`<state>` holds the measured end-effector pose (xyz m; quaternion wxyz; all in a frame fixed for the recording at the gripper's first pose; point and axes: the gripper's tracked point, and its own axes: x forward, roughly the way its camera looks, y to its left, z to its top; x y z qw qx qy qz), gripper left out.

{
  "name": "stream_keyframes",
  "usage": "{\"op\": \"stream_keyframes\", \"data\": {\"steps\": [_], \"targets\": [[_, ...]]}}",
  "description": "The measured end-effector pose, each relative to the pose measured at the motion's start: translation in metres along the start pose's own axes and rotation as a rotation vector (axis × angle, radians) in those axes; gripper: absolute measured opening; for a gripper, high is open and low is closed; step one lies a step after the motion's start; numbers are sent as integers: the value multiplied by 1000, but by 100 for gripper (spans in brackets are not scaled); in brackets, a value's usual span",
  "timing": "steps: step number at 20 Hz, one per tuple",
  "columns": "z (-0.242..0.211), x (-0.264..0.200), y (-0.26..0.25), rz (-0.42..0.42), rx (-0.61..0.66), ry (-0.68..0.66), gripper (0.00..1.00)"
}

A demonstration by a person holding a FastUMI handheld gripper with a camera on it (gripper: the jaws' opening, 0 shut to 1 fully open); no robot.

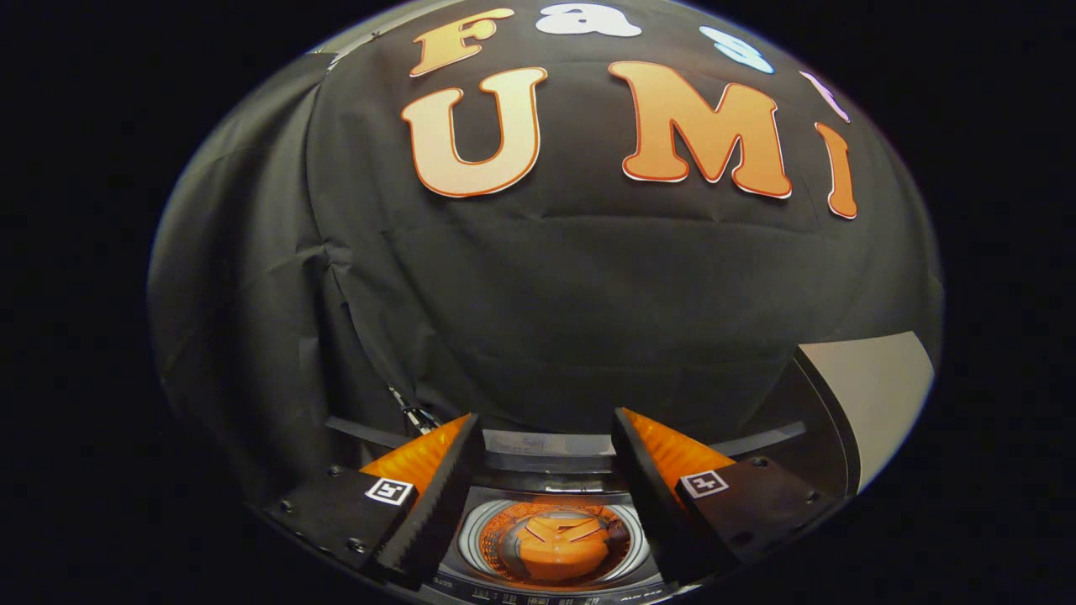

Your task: Put the clothes into the washing machine and then close the washing machine lid.

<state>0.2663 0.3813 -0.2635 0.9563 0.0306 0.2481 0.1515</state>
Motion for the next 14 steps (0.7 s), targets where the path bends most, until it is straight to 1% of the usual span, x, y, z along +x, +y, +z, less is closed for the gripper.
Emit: {"op": "stream_keyframes", "data": {"steps": [6, 10, 14], "targets": [[-10, -4, 2, 2, -3, -30, 99], [-18, -10, 5, 12, 2, -26, 99], [-44, -10, 7, 38, 12, 21, 99]]}}
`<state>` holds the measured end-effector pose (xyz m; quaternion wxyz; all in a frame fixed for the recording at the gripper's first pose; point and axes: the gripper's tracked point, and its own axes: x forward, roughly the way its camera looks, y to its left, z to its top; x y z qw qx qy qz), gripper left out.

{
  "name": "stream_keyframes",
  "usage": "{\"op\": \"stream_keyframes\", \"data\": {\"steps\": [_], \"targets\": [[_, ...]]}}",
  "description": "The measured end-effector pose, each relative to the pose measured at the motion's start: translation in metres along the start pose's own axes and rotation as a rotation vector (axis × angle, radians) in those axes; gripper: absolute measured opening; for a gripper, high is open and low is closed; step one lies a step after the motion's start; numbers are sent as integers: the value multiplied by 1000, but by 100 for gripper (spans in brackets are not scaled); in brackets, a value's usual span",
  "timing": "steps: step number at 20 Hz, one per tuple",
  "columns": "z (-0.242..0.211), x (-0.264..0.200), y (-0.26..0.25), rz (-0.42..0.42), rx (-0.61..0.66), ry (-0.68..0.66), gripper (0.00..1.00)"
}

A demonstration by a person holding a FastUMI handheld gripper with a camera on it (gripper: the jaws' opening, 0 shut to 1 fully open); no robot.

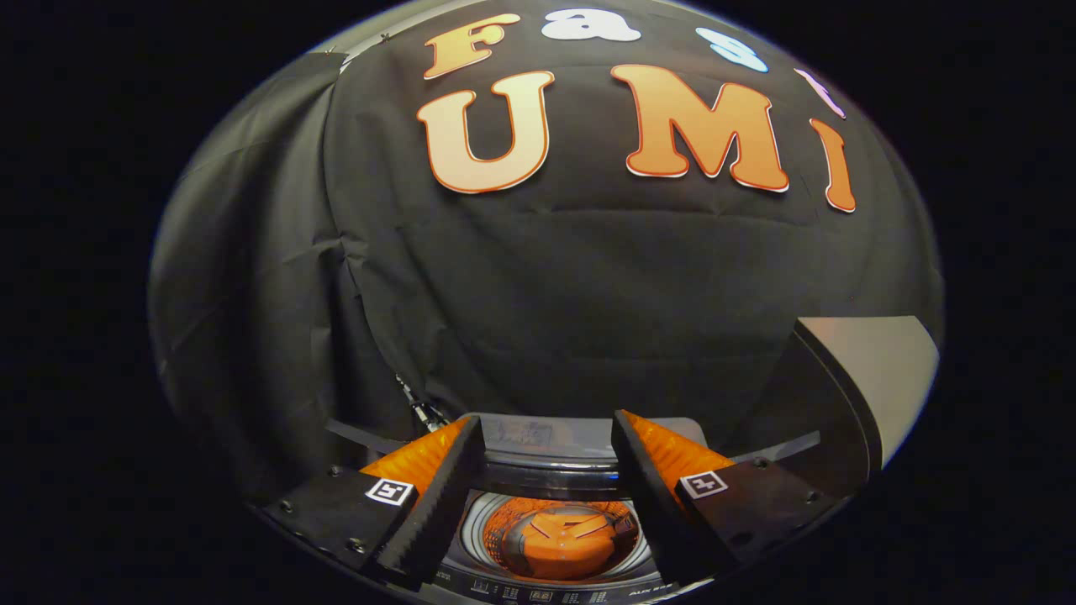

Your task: Put the clothes into the washing machine and then close the washing machine lid.

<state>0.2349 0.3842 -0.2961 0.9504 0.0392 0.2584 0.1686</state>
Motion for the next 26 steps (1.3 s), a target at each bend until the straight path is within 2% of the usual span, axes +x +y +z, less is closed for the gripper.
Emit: {"op": "stream_keyframes", "data": {"steps": [2, 5, 9, 12, 15, 19, 26], "targets": [[-10, -3, -2, -10, 8, -13, 100], [-58, 6, -10, -23, 17, 131, 98], [-106, 27, -8, -20, 54, 196, 98], [-114, 23, -5, -21, 58, 222, 98], [-96, 20, -6, -10, 52, 193, 98], [-42, -7, -11, -3, 46, 104, 98], [58, -81, -28, -11, 53, -75, 98]]}}
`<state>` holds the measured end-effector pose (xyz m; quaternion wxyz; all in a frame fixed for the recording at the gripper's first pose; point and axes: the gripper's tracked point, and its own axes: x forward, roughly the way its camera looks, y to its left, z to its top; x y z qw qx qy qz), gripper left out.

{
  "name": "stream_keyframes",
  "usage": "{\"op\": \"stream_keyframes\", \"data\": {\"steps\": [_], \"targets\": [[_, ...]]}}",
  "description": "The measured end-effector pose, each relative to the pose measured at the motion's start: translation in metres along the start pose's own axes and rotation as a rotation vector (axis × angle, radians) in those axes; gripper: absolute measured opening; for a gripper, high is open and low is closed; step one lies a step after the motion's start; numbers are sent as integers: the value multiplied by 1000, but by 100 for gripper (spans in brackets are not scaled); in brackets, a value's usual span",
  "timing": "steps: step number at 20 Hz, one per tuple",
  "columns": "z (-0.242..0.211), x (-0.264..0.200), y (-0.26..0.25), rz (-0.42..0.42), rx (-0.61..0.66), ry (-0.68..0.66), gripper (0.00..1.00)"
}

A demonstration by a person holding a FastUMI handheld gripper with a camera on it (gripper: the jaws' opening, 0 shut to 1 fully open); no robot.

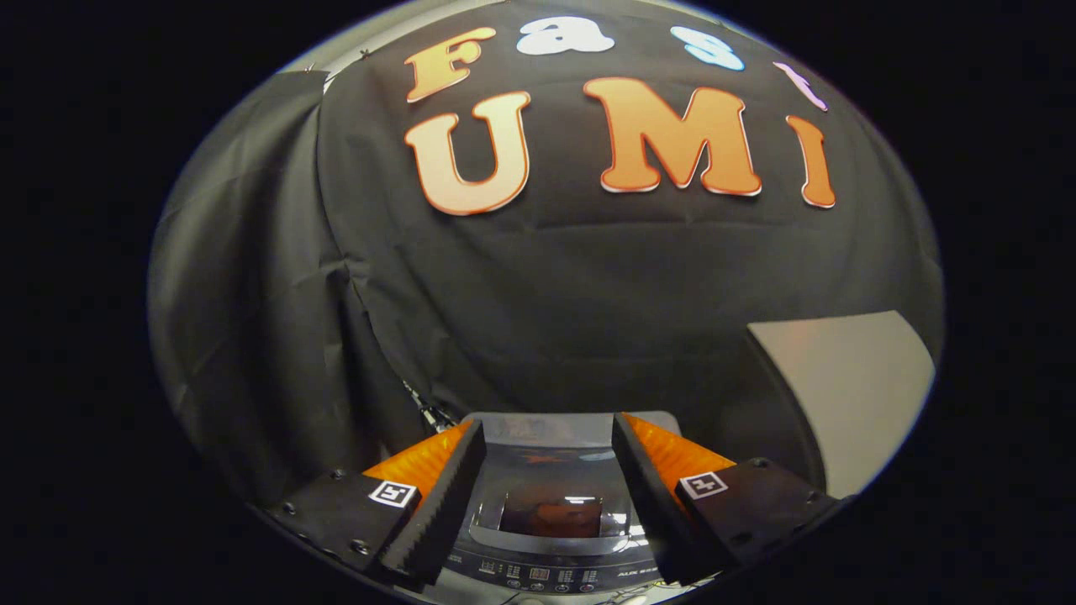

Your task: Put the clothes into the washing machine and then close the washing machine lid.

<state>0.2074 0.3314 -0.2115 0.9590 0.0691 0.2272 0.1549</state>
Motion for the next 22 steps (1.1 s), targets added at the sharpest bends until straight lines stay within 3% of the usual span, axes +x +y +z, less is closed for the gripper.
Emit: {"op": "stream_keyframes", "data": {"steps": [7, 13, 22], "targets": [[72, -71, -36, -38, -23, -130, 98], [143, -166, -98, -96, -33, -252, 98], [165, -278, -204, -233, -73, -371, 98]]}}
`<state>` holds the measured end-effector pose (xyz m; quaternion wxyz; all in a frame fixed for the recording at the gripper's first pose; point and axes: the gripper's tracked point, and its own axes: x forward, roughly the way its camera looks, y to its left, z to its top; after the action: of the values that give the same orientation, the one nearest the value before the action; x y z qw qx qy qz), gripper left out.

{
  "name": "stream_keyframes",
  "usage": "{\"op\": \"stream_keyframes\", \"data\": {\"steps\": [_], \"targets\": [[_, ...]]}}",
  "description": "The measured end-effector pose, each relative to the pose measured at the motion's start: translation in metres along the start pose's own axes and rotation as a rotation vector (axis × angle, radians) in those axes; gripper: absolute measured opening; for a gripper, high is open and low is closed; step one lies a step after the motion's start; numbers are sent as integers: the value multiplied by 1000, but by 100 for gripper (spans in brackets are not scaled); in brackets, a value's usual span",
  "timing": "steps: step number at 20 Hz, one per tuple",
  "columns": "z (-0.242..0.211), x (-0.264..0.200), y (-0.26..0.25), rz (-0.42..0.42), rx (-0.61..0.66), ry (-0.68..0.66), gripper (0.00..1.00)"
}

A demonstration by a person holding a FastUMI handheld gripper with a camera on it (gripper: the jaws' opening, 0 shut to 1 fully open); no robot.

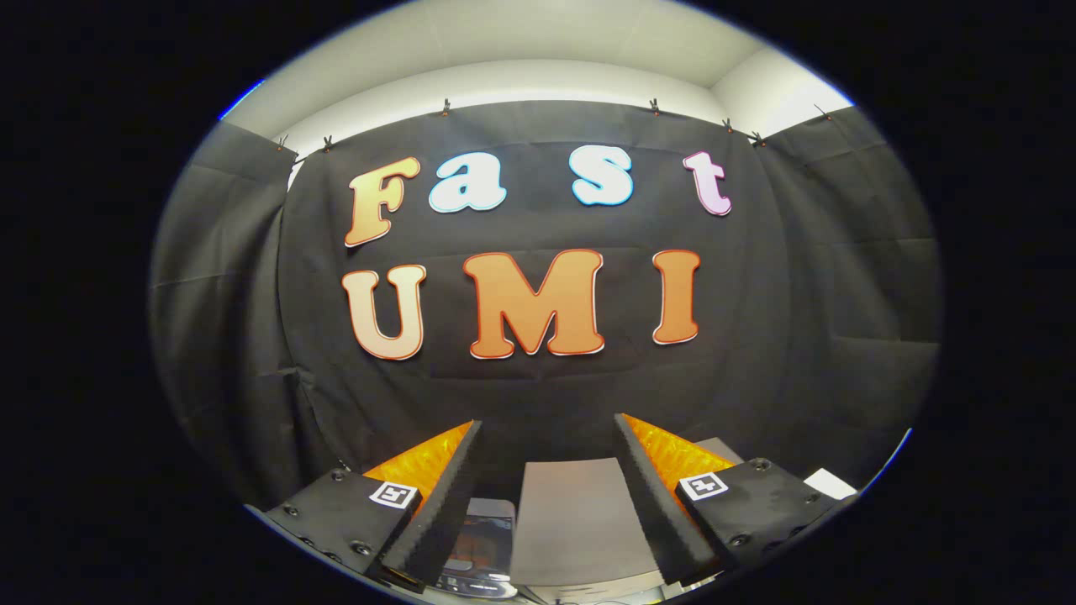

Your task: Put the clothes into the washing machine and then close the washing machine lid.

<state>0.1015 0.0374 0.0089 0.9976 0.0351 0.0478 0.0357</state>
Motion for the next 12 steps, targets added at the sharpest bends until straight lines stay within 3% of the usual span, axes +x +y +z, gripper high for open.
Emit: {"op": "stream_keyframes", "data": {"steps": [6, 12], "targets": [[17, -20, -45, -30, -35, -42, 98], [15, -20, -59, -17, -4, -57, 98]]}}
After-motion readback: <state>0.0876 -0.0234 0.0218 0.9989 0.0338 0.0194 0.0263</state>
